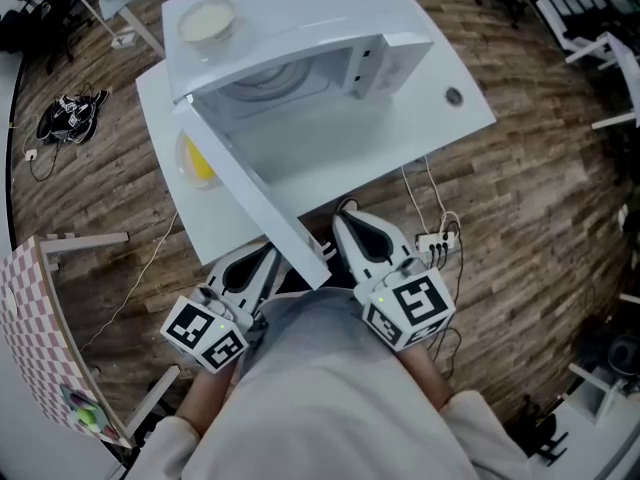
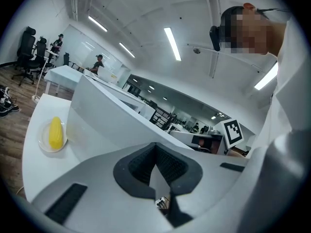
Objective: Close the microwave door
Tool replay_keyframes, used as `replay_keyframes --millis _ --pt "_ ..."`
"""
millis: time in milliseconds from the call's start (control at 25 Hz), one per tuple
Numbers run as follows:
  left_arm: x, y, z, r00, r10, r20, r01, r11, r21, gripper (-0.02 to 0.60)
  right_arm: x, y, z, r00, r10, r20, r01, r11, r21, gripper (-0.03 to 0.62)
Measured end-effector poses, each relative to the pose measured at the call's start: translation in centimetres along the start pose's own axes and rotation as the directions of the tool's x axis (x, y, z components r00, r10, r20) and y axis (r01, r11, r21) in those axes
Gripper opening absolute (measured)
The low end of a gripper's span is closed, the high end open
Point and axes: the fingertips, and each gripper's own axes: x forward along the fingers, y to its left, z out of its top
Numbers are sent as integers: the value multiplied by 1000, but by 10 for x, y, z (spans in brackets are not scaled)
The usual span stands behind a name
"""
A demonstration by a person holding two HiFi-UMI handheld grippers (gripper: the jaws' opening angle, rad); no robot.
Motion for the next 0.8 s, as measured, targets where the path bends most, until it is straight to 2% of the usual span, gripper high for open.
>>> replay_keyframes --millis 800 --pt "24 -3 5 999 -42 -18 41 999 -12 17 -6 -25 6 999 -46 15 46 998 35 23"
